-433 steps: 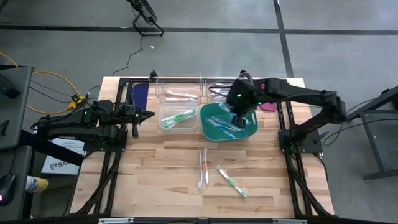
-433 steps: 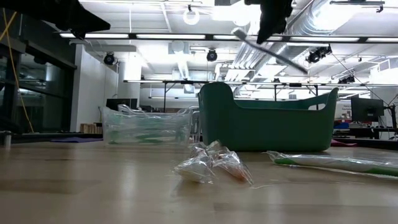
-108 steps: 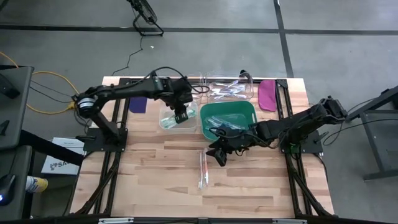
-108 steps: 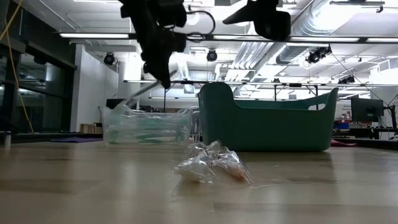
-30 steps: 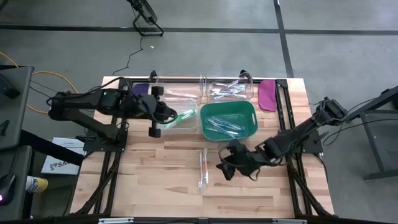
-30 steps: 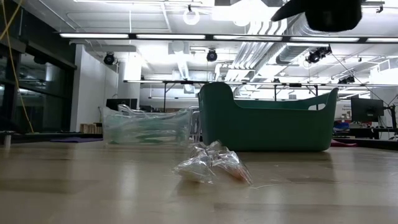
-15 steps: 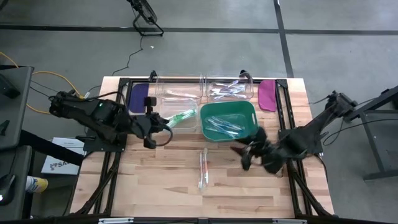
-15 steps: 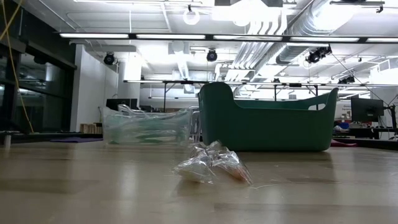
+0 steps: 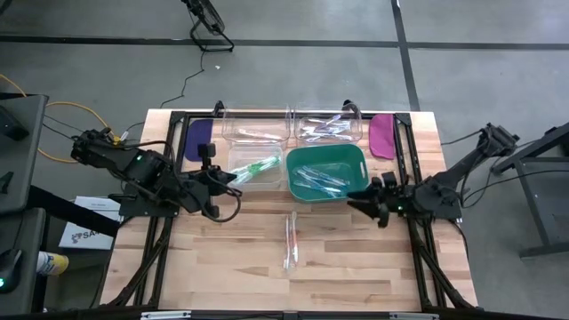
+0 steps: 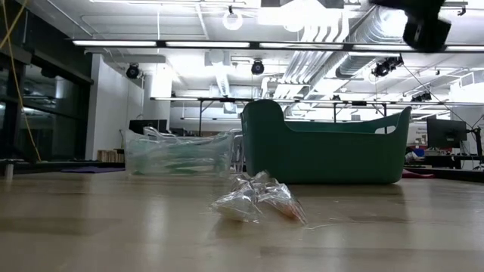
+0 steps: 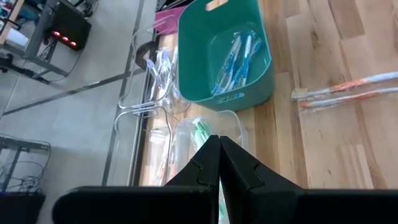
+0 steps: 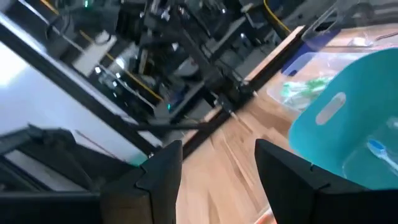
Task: Pick & Place Toothbrushes
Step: Put the orange toothbrush into the left transparent bin
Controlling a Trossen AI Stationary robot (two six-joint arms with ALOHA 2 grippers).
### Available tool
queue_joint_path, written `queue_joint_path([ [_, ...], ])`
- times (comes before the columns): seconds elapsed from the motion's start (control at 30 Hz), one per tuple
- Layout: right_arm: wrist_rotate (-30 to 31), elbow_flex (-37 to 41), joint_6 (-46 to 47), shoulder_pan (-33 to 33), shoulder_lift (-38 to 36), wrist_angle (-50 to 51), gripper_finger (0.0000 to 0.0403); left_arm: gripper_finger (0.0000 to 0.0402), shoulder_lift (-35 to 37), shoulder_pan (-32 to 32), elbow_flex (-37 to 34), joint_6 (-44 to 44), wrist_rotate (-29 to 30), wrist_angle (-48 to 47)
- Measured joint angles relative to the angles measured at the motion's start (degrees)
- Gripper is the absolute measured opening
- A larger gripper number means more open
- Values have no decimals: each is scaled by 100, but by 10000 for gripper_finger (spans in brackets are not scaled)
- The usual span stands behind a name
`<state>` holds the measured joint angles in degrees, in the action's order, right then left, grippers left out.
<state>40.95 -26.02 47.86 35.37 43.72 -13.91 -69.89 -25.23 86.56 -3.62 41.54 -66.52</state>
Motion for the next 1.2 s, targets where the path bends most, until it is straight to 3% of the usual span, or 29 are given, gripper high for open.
queue_joint_path([
  [0.17, -311, 880, -13, -277, -839, -652, 196, 1, -2, 9, -2, -102, 13, -26],
  [0.6, -1561, 1810, -284, -1650, -2723, -409, 196, 1, -2, 9, -1, -296, 17, -160],
  [0.97, -2322, 2553, 36, -2324, -3657, -369, 194, 1, -2, 9, -2, -556, 16, -160],
  [1.2, -2402, 2553, -451, -2339, -4006, 484, 164, 1, -4, 9, -2, -615, 11, -158],
])
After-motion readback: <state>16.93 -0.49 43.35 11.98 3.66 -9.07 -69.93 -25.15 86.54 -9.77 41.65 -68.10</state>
